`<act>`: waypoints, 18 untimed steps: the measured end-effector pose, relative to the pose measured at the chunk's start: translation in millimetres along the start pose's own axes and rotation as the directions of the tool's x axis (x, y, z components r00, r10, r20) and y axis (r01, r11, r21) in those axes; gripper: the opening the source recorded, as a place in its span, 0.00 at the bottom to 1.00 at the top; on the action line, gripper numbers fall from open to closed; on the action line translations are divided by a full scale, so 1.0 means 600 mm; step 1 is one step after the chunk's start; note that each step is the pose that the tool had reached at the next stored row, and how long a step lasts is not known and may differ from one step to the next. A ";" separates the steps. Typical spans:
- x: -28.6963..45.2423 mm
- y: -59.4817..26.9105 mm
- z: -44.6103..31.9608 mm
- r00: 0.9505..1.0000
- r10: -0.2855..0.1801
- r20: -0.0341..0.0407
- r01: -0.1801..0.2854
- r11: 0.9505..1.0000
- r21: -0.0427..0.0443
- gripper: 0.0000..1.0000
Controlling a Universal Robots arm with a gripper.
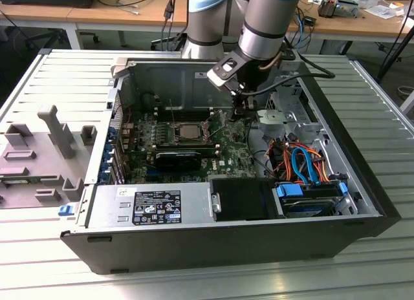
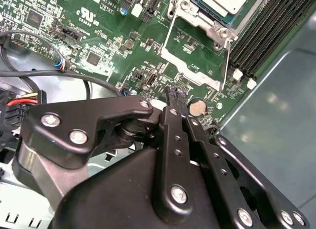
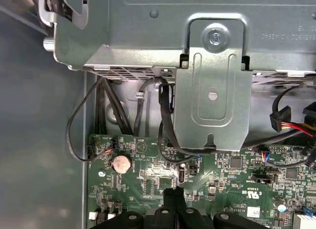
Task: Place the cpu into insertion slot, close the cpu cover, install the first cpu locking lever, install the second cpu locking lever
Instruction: 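Close the cpu cover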
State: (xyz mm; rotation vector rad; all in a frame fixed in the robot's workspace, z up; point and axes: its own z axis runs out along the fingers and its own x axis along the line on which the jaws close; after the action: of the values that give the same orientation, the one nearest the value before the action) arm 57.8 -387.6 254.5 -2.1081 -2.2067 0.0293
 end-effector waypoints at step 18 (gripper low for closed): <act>0.001 -0.085 0.008 0.999 -0.033 -0.033 0.033 0.999 0.000 0.11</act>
State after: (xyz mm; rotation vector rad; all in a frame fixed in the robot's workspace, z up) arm 6.8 -388.9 253.7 -2.0566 -2.2223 -0.0072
